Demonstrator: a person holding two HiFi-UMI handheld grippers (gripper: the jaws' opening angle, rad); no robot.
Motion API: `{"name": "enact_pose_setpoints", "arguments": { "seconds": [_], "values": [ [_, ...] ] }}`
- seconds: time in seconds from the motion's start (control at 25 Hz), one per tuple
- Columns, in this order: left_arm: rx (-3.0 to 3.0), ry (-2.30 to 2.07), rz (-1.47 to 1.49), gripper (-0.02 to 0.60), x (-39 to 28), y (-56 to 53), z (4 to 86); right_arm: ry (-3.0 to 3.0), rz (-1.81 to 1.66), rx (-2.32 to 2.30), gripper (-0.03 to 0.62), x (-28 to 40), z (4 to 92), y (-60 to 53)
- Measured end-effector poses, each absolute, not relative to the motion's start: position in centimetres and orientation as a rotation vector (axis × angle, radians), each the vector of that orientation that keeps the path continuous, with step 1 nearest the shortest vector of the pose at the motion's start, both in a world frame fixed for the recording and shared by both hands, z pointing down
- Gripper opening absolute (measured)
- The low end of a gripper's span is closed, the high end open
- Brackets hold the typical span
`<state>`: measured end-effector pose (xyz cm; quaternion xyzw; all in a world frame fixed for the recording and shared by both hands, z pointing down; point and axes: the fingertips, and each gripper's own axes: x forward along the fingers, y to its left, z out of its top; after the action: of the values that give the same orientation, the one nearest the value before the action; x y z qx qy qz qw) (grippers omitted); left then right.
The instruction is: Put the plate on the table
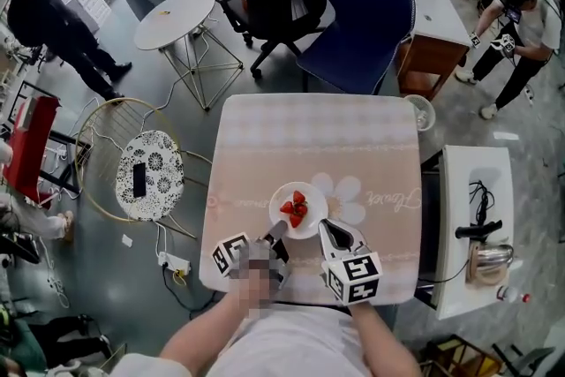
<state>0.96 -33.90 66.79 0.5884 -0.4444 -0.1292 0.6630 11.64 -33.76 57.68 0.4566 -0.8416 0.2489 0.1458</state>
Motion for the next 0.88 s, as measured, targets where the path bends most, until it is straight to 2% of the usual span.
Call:
{"name": "enact_pose_setpoints", "arguments": {
  "seconds": [0.64,0.88],
  "values": [
    [1.391,-1.060,-0.146,0.019,0.85,-33.97,67.85,-2.429,0.742,1.272,0.005,11.31,58.75,-33.53],
    [1.483,-1.085,0.005,0.047,0.96,-33.80,67.70,-2.436,0.743,1.253,0.005,10.84,58.77,-33.49]
  ]
}}
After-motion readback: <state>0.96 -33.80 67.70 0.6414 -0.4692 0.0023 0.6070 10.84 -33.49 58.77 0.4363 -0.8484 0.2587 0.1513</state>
